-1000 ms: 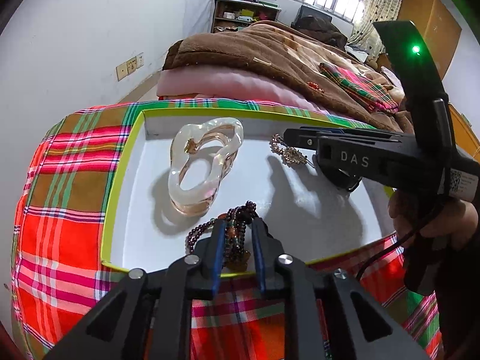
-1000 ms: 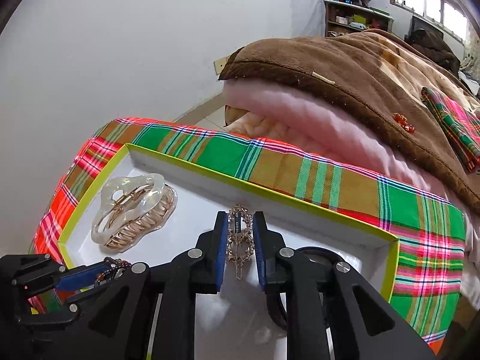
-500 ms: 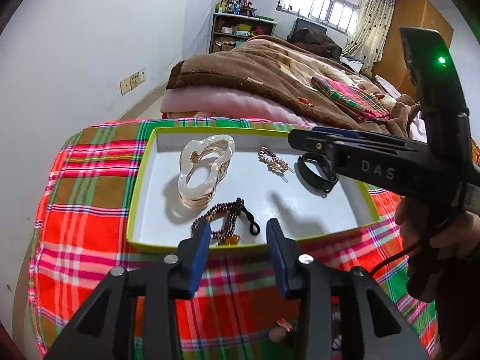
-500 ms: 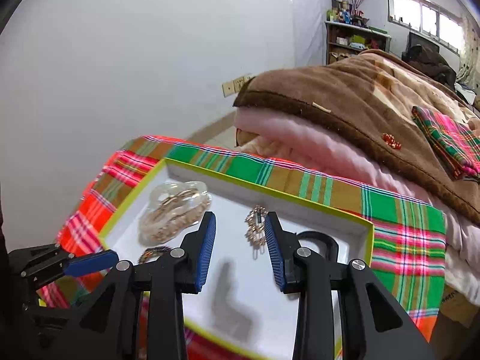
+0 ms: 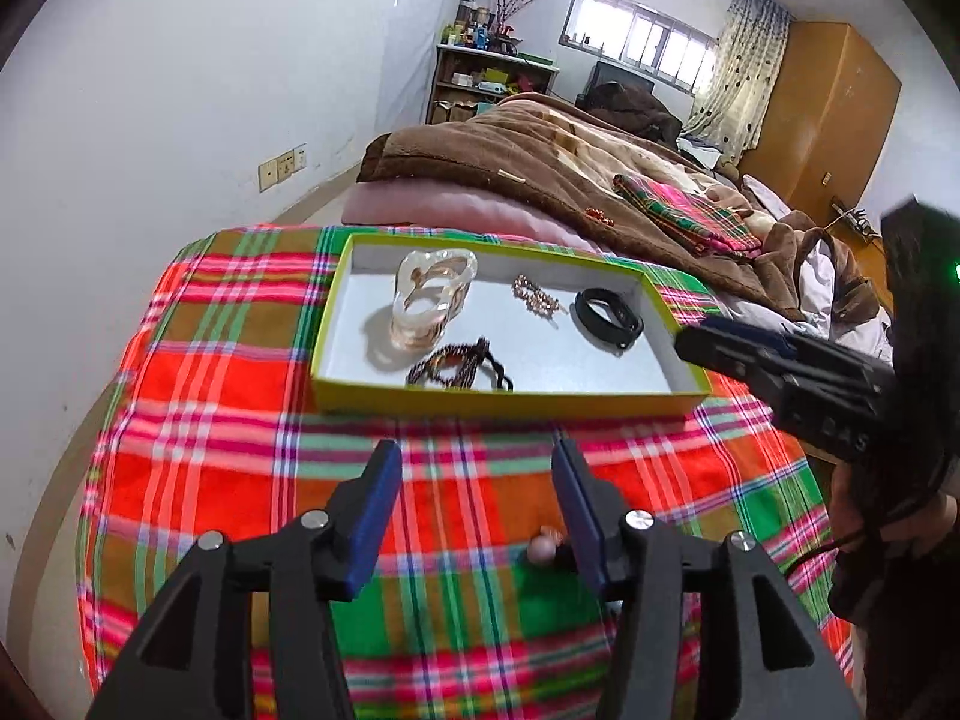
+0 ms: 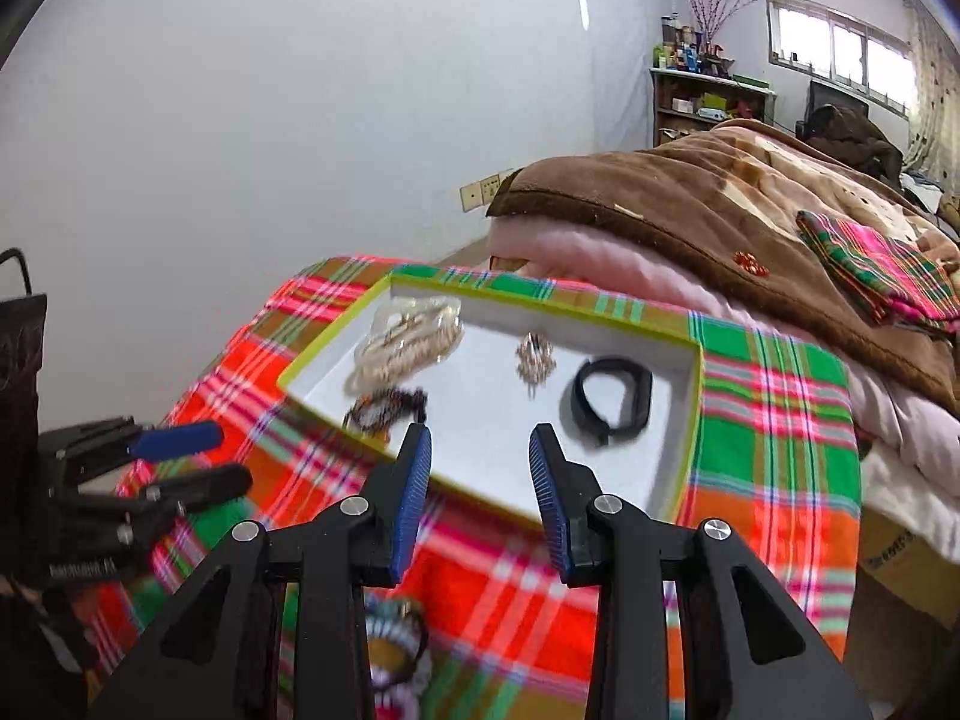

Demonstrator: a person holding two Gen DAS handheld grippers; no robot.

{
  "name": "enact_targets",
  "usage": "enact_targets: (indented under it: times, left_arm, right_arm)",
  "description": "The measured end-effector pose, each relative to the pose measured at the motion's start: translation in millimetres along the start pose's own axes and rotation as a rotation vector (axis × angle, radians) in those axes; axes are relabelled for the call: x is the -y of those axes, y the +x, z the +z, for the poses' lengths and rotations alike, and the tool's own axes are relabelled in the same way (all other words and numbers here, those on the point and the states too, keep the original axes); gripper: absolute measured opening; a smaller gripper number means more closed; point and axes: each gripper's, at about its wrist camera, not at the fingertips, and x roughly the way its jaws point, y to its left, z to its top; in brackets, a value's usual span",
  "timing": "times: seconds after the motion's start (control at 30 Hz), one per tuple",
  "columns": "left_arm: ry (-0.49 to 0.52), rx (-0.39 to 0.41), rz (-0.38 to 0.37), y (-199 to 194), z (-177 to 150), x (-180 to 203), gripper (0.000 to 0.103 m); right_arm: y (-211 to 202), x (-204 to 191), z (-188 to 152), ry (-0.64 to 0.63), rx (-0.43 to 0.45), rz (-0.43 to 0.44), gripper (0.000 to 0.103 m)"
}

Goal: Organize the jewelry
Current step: 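Reach the right tool to the hair ties and close on the black teal-bead hair tie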

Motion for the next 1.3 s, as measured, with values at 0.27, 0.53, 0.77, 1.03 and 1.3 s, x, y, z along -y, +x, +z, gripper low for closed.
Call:
enact_targets:
  times: [0.27,0.53,0.77,1.03,1.3]
  left_arm:
    - [-0.063,-0.002,-0.022,-10.0,-28.2,-12.2,0.057]
    - [-0.069,-0.009,-0.028,-17.4,-50.3,-16.7,0.057]
    - [-0.084,-0.027,-0.029,-18.6,-64.6,-21.9,0.057]
    - [-0.091,-0.044,-0.03,-15.1,-70.2,-23.9,0.057]
    - [-0.091,-0.052,-0.03,-11.2,-69.1,-25.8,0.057]
  right_arm:
    - [-11.7,-4.0,-44.6,0.009,-0.032,0.039,0.035]
    - [6.9,-5.6,-69.2,0.055,-0.094,0.086,0.035]
    - [25.4,-5.4,-77.9,0.093,-0.148,0.116,0.035]
    - [31.8,-10.1,-77.4,0.074,-0.164,0.127,0.023]
    - [30.9,-16.7,-76.1,0.042,-0.155,0.112,0.004]
